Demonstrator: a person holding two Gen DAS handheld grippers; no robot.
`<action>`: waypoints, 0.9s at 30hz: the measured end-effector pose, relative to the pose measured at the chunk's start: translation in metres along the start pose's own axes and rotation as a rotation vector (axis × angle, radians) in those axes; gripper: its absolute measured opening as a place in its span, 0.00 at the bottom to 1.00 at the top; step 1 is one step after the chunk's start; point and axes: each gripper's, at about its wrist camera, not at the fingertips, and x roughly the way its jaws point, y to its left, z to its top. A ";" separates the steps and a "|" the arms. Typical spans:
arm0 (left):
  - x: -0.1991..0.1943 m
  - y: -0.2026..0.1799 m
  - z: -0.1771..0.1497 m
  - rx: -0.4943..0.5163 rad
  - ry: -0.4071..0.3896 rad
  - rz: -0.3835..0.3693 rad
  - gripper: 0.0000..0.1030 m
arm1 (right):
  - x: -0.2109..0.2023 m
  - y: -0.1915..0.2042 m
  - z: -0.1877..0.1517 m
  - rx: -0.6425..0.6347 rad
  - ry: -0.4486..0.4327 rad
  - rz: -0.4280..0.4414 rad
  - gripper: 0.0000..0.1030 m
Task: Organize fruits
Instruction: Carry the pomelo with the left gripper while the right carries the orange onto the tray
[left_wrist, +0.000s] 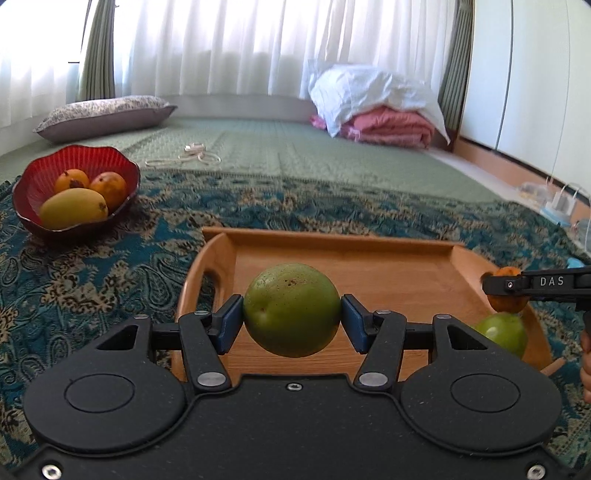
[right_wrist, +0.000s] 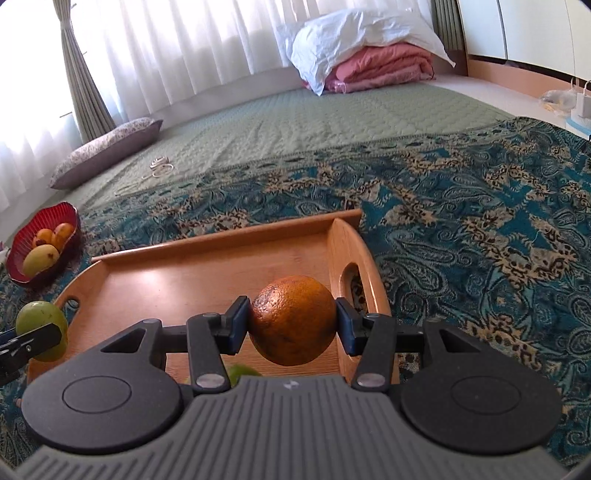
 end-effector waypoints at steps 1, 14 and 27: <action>0.003 -0.002 -0.001 0.008 0.007 0.002 0.53 | 0.003 0.000 -0.001 0.005 0.007 -0.001 0.51; 0.025 -0.010 -0.009 0.053 0.065 0.019 0.53 | 0.016 -0.001 -0.005 0.024 0.048 0.008 0.51; 0.027 -0.010 -0.008 0.059 0.067 0.014 0.53 | 0.018 0.001 -0.008 0.023 0.050 0.008 0.53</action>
